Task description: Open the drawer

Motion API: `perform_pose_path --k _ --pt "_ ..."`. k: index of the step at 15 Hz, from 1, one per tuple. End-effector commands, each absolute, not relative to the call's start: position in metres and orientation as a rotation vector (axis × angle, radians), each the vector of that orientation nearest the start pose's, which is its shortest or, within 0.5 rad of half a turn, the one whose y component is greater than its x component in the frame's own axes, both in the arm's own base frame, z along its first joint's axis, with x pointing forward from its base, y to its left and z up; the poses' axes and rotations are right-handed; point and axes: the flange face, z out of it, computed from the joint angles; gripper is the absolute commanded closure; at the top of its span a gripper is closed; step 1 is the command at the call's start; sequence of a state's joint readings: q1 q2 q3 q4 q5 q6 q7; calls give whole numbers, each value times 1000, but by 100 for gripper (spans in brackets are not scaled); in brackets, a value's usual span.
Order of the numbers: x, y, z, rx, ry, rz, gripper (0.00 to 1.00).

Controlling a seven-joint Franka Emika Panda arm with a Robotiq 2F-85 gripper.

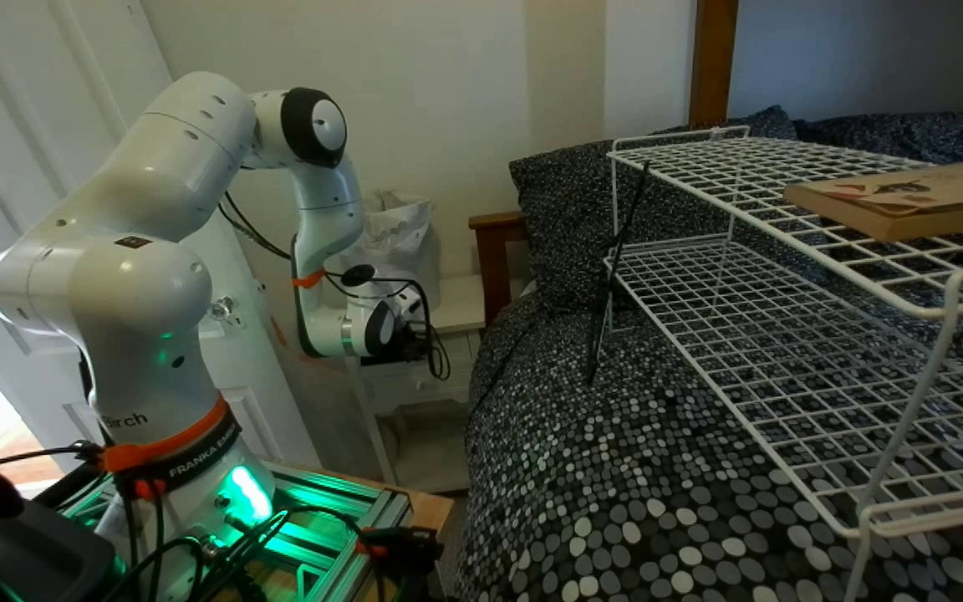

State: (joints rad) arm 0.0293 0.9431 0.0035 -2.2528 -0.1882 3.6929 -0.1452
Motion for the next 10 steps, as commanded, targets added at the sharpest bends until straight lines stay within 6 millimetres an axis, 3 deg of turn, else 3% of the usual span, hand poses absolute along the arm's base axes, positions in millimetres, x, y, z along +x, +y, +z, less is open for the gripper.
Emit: perform_pose_path --k 1,10 --pt "493 44 13 -2938 -557 -836 94" --pt "466 28 13 -3113 -530 -617 94"
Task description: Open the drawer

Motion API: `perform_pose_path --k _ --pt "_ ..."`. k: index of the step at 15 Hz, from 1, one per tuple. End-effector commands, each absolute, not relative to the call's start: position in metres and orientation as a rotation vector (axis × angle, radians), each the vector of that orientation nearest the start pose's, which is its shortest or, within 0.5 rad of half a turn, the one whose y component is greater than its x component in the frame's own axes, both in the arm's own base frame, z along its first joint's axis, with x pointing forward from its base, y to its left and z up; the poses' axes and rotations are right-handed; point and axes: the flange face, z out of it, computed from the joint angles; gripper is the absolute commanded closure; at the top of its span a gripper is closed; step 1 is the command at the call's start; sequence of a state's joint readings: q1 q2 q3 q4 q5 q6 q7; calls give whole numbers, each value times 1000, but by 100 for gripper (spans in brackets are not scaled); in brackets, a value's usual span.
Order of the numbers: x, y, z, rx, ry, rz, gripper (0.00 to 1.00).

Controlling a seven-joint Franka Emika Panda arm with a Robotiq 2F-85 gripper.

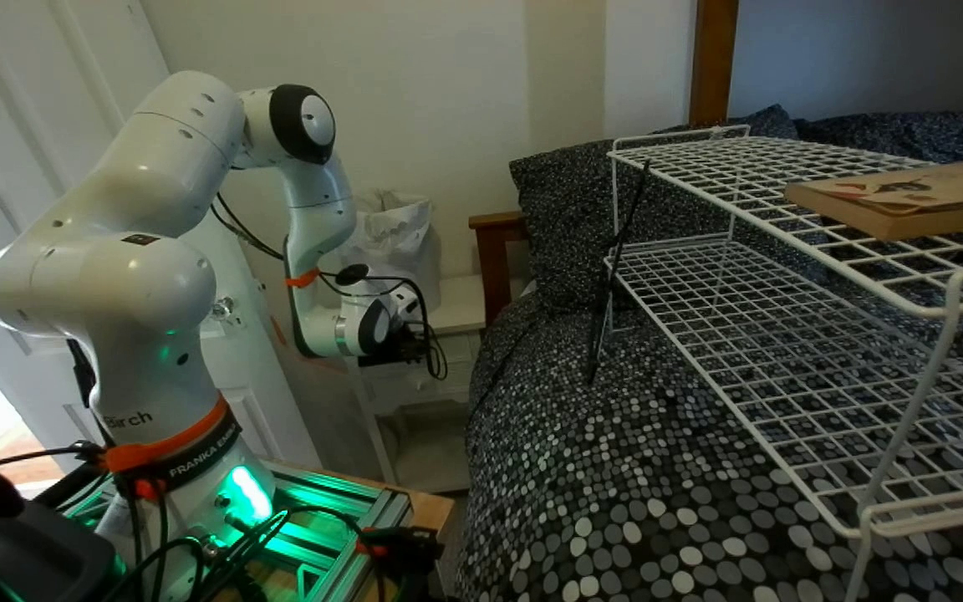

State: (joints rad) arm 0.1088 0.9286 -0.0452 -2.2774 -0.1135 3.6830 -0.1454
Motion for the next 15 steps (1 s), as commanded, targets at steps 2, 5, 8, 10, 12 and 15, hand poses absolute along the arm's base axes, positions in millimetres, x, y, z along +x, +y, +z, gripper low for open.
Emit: perform_pose_path --k 2,5,8,10,12,15 --pt "457 27 14 -3123 -553 -543 94" --pt "444 21 17 -3140 -559 -441 94" --pt "432 11 17 -3163 -556 -357 94" --pt "422 8 16 -3164 -558 -294 94" --pt "413 3 15 -3171 -561 -245 94" --pt "401 -4 16 -3180 -578 -209 94"
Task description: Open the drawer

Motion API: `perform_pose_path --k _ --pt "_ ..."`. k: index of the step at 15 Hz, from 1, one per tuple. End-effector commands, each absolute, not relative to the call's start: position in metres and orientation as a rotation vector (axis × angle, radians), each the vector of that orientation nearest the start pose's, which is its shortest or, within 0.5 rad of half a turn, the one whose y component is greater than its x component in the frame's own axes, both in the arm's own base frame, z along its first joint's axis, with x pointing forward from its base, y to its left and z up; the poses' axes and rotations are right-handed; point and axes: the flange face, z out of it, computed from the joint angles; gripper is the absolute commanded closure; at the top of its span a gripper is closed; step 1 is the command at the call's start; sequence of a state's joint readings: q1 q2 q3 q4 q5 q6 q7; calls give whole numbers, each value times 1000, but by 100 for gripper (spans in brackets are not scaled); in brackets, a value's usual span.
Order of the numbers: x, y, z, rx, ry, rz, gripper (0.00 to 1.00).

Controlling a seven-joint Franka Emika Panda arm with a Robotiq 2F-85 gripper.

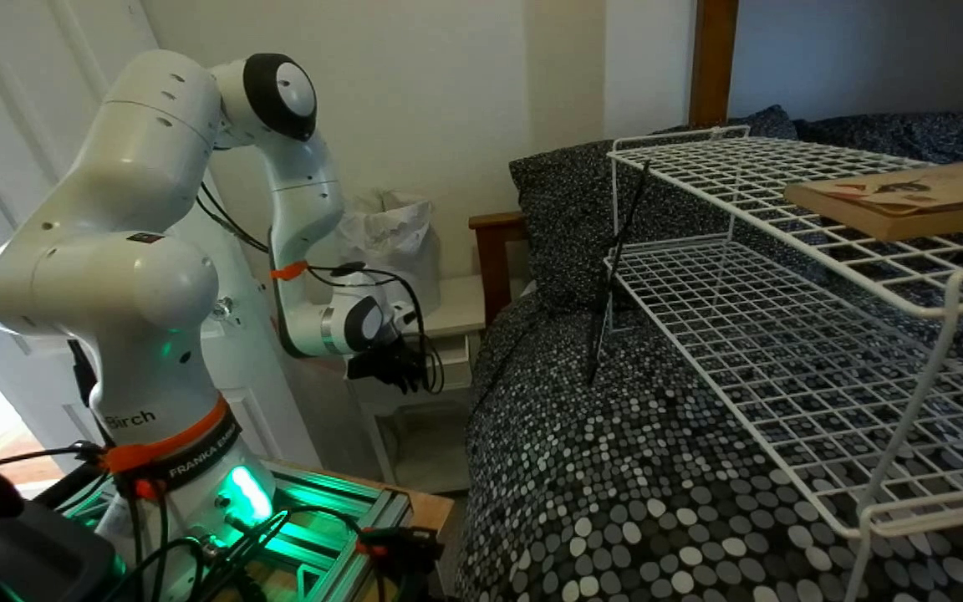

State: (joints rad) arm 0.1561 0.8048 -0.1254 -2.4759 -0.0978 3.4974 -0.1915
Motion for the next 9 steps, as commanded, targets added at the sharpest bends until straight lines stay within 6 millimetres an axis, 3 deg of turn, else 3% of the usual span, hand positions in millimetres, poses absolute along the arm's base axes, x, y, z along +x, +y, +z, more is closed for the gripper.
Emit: perform_pose_path --k 1,5,6,7,9 --pt "398 -5 17 -3182 -585 -199 94" --pt "388 -9 17 -3177 -614 -170 94" --pt "389 -8 18 -3174 -607 -175 53" --pt "389 -6 19 -3160 -621 -205 52" --pt "384 -6 25 -3150 -590 -188 38"
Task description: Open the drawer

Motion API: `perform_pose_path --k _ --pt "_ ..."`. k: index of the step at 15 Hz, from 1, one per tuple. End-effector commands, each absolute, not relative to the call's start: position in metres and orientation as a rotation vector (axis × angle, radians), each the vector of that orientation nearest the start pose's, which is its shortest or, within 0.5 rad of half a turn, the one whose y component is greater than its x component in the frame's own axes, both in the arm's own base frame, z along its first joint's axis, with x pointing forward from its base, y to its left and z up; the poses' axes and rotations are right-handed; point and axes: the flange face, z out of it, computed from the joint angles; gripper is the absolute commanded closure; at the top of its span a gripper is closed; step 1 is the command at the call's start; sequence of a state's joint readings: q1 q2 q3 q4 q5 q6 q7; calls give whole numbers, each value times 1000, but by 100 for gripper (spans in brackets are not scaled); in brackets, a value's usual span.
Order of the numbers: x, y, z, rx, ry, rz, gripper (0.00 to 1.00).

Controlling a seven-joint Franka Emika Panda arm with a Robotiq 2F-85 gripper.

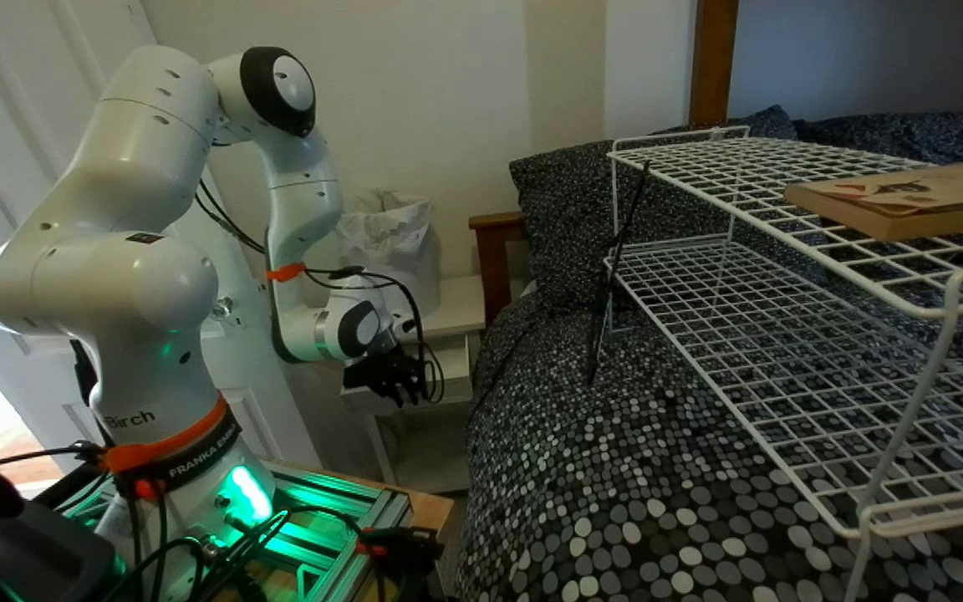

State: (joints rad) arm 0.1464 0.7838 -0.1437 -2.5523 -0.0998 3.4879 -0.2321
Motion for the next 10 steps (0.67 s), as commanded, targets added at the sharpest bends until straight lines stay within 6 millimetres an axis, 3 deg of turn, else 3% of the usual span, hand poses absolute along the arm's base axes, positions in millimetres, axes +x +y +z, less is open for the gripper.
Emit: perform_pose_path --k 1,5,10 --pt "383 -7 30 -3160 -558 -183 31" --pt "378 -5 54 -3160 -499 -176 1" --pt "385 1 106 -3165 -323 -171 0"
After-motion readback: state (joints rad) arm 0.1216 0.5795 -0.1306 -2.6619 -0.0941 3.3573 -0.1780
